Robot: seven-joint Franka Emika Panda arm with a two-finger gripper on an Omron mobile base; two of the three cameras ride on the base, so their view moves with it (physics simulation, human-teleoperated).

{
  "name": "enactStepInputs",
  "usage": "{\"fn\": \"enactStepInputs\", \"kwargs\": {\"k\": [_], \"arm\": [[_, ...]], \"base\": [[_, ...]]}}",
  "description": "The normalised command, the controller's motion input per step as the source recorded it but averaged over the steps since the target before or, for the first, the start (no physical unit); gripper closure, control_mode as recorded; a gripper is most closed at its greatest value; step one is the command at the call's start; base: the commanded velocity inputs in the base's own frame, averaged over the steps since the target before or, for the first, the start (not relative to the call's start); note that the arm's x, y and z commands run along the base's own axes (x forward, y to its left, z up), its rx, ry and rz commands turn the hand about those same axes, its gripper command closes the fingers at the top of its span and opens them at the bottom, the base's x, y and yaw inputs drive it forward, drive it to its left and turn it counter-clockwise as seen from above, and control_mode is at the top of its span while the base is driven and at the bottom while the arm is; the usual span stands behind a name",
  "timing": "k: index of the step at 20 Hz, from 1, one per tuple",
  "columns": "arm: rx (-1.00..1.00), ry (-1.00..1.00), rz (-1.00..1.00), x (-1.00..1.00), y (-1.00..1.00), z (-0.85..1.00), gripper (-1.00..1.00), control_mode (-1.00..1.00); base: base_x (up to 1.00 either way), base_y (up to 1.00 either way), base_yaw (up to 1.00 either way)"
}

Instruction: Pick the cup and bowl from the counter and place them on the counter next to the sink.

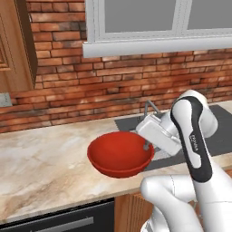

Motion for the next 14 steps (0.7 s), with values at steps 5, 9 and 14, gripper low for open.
{"fn": "enactStepInputs", "kwargs": {"k": [5, 9, 14], "arm": [[0.00, 0.00, -0.01, 0.64, 0.23, -0.27, 1.00, -1.00], [0.00, 0.00, -0.01, 0.57, 0.22, -0.33, 1.00, -1.00], [0.00, 0.00, 0.00, 0.38, 0.13, -0.30, 1.00, -1.00]], "base": [[0.00, 0.00, 0.00], [0.00, 0.00, 0.00], [0.00, 0.00, 0.00]]}}
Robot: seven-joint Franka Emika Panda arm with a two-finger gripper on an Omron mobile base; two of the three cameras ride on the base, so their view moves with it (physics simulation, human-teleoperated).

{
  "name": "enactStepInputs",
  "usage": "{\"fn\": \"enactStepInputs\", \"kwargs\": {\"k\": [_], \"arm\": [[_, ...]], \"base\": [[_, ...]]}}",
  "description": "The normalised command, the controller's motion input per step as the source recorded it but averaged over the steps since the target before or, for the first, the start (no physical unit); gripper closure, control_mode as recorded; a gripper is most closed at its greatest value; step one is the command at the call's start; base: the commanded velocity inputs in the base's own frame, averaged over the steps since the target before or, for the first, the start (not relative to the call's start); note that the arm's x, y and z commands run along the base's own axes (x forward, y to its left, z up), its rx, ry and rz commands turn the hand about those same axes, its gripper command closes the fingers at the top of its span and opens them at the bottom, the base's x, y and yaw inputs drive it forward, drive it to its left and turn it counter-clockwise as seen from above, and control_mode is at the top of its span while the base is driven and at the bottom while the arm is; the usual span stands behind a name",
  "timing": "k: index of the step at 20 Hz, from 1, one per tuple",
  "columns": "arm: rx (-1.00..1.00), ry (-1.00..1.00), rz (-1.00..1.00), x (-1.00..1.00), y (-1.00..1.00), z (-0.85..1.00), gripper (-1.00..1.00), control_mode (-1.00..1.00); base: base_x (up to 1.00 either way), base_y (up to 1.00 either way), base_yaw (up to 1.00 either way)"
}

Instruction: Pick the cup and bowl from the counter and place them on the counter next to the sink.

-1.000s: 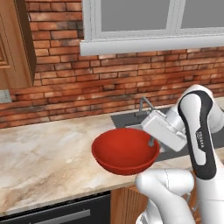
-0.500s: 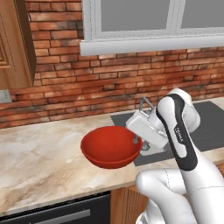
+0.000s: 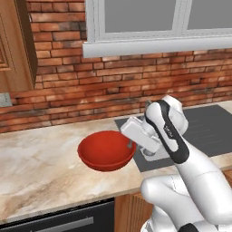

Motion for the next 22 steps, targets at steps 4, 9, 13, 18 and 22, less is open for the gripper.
{"fn": "enactStepInputs", "kwargs": {"k": [4, 9, 13, 18, 22], "arm": [[0.00, 0.00, -0.03, 0.21, 0.00, -0.19, 1.00, -1.00], [0.00, 0.00, -0.08, 0.28, 0.00, -0.19, 1.00, -1.00], [0.00, -0.01, -0.13, 0.07, 0.00, -0.12, 1.00, -1.00], [0.00, 0.00, -0.08, -0.05, -0.06, -0.02, 1.00, -1.00], [0.00, 0.00, -0.05, -0.14, -0.21, -0.07, 1.00, -1.00]], "base": [[0.00, 0.00, 0.00], [0.00, 0.00, 0.00], [0.00, 0.00, 0.00], [0.00, 0.00, 0.00], [0.00, 0.00, 0.00]]}}
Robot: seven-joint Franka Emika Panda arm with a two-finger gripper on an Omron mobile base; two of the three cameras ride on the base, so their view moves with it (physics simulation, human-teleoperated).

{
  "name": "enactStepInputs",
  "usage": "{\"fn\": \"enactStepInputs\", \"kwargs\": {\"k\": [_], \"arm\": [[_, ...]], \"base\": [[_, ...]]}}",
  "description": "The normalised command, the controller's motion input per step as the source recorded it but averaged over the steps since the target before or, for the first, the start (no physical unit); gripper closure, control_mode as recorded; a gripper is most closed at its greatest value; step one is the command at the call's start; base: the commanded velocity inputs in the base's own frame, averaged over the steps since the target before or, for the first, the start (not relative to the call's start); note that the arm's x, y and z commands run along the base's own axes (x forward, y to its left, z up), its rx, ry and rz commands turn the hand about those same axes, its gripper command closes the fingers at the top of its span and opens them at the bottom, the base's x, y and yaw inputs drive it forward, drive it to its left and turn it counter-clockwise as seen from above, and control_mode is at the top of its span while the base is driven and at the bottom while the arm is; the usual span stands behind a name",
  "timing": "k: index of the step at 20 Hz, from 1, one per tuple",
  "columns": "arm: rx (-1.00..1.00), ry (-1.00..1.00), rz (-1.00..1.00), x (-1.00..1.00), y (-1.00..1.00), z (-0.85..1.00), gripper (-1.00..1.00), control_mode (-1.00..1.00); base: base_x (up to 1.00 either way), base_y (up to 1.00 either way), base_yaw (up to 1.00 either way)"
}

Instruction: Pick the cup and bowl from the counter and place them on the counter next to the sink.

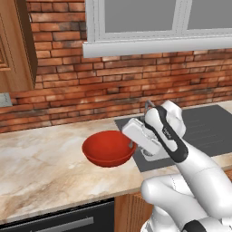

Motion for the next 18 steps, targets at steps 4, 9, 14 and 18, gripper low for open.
{"fn": "enactStepInputs", "kwargs": {"k": [4, 9, 14, 18], "arm": [[0.00, 0.00, -0.01, -0.03, -0.38, -0.08, 1.00, -1.00], [0.00, 0.00, 0.00, 0.07, -0.35, -0.07, 1.00, -1.00], [-0.04, 0.00, -0.07, 0.39, 0.00, -0.19, 1.00, -1.00], [-0.06, 0.00, -0.09, 0.33, 0.00, -0.18, 1.00, -1.00]], "base": [[0.00, 0.00, 0.00], [0.00, 0.00, 0.00], [0.00, 0.00, 0.00], [0.00, 0.00, 0.00]]}}
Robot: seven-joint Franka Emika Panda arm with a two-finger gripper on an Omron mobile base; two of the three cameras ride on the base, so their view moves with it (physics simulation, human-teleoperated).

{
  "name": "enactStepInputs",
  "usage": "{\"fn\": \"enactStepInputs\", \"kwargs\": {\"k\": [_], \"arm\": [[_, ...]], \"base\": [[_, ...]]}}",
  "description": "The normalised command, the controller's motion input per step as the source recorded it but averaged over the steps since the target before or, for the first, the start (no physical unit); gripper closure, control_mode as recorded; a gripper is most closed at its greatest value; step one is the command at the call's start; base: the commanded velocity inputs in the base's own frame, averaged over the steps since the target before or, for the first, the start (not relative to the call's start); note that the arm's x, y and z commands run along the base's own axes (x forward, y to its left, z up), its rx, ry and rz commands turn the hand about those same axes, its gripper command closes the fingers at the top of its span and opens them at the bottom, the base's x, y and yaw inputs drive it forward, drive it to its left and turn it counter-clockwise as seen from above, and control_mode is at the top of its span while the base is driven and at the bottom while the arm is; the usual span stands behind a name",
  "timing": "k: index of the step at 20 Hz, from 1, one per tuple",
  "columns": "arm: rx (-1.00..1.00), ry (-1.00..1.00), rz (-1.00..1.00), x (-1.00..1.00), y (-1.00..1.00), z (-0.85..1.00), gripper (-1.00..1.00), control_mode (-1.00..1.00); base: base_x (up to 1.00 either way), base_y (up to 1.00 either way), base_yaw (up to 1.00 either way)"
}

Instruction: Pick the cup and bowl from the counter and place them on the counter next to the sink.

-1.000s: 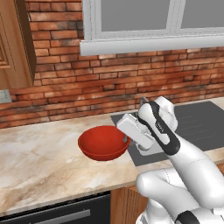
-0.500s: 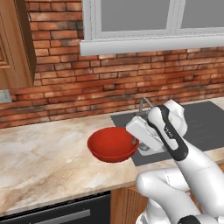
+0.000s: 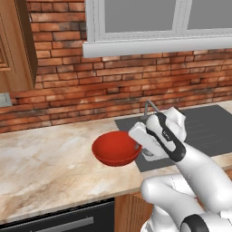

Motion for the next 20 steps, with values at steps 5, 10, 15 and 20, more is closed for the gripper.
{"fn": "enactStepInputs", "kwargs": {"k": [5, 10, 15, 20], "arm": [[-0.04, 0.00, -0.04, 0.07, 0.00, -0.13, 1.00, -1.00], [-0.02, 0.00, -0.02, 0.00, 0.00, -0.25, 1.00, -1.00], [0.00, 0.00, -0.01, 0.02, 0.10, -0.31, 1.00, -1.00], [0.00, 0.00, -0.02, 0.16, 0.22, -0.22, 1.00, -1.00]], "base": [[0.00, 0.00, 0.00], [0.00, 0.00, 0.00], [0.00, 0.00, 0.00], [0.00, 0.00, 0.00]]}}
